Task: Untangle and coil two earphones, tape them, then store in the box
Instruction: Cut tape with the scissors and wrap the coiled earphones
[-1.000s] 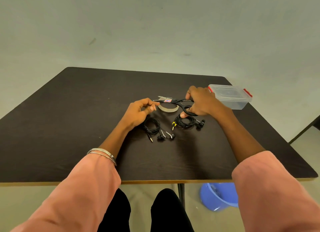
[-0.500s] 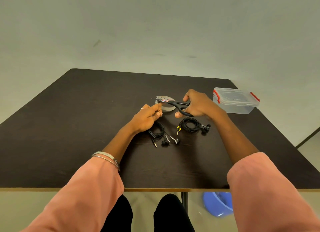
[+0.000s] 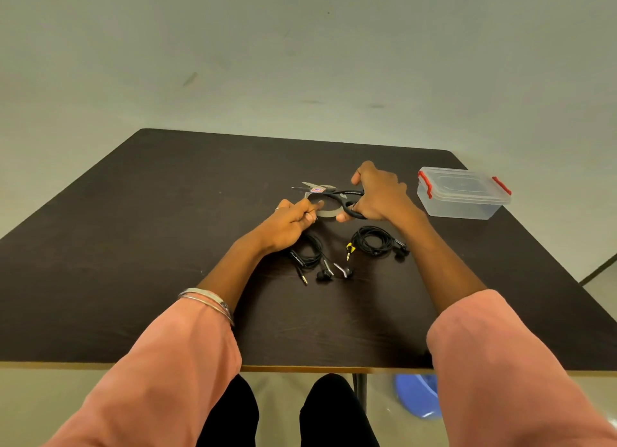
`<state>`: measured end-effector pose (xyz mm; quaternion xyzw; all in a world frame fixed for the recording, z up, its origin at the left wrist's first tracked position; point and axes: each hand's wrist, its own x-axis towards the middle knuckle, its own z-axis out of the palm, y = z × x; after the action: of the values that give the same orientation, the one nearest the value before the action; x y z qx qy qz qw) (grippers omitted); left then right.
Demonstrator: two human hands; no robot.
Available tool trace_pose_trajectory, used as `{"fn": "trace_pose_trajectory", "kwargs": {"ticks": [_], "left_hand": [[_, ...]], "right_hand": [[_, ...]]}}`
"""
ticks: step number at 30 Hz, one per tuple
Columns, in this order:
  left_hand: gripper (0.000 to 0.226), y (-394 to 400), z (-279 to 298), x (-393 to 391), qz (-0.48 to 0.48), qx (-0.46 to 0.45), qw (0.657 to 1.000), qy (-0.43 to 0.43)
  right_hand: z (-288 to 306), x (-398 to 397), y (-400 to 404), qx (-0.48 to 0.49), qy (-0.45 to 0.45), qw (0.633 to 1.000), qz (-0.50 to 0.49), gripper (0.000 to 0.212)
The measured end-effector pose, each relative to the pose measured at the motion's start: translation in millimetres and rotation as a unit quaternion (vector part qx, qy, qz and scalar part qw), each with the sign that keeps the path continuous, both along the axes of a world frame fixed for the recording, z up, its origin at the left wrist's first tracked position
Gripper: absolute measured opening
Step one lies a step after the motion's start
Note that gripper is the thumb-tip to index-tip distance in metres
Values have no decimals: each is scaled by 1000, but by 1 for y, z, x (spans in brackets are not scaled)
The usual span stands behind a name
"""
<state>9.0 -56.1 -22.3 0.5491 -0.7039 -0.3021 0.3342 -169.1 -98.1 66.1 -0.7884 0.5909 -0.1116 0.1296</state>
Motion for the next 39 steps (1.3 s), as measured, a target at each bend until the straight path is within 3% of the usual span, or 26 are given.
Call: {"fn": "trace_pose_trajectory", "kwargs": {"ticks": [4,8,10,13,18,24,28,29,33,36,39], "left_hand": [[20,0,4,-1,2,-1,1000,18],[26,2,2,1,-18,15,996,82],[24,4,3,4,10,16,990,140],[21,7,5,11,67,-13,976,208],[18,11,2,17,143,-60,938,309],[12,26,5,3,255,-56,890,374],[9,37,15,-7,267,-24,889,371],[10,39,16,-10,265,-18,890,372],[12,47,21,-17,255,-6,897,360],[13,52,22,-21,249,-7,904,349],[15,57,23,-24,232,-18,911,340]], "right_hand": [[2,10,-10,-56,-54,997,-29,58],[3,-4,-9,-39,-89,994,-55,76],[-2,-25,-1,-32,-126,987,-97,76],[-14,-69,11,-19,-163,975,-148,58],[-38,-123,26,-1,-172,965,-198,49],[-57,-143,35,22,-106,966,-233,27],[-44,-123,45,-9,50,970,-238,33],[-41,-113,47,-41,47,973,-222,27],[-32,-66,59,-75,-193,977,-58,9],[-29,-27,69,-30,-328,942,66,13],[-36,0,70,31,-428,897,106,22]]}}
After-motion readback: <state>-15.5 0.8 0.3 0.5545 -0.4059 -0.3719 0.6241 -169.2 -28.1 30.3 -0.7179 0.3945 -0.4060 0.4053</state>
